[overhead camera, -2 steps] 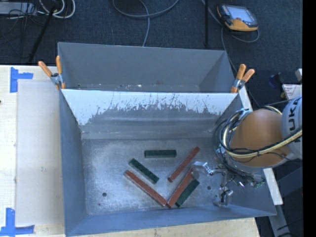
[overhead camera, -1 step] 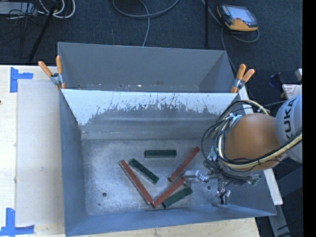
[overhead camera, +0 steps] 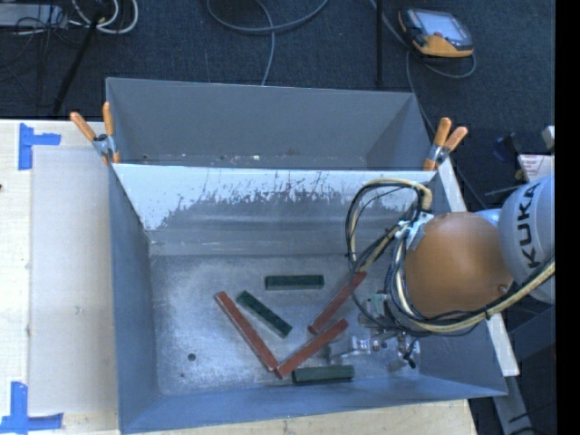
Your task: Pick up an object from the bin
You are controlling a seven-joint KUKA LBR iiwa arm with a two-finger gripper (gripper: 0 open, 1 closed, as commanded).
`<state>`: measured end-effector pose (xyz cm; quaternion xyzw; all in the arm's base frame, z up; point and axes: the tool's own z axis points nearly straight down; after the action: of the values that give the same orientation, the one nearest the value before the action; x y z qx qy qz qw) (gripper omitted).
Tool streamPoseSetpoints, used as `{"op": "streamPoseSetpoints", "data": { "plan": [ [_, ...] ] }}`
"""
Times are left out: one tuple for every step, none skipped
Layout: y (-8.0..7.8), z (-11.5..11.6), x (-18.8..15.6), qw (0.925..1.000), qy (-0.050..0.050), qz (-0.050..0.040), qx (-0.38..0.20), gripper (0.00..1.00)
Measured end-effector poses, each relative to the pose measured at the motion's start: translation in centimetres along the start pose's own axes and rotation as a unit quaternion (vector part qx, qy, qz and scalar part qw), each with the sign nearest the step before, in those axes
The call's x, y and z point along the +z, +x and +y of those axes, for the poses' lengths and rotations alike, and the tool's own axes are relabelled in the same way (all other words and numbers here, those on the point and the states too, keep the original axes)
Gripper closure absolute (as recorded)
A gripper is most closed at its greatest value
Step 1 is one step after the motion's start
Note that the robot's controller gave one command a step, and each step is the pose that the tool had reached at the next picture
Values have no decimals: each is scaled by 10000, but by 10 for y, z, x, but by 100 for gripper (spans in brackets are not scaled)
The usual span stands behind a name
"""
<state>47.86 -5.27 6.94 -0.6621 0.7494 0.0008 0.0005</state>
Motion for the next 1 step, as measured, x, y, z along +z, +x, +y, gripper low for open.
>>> {"op": "streamPoseSetpoints", "data": {
  "plan": [
    [-81,5,-1,9905,30,-16,-1374,0]
  ]
}}
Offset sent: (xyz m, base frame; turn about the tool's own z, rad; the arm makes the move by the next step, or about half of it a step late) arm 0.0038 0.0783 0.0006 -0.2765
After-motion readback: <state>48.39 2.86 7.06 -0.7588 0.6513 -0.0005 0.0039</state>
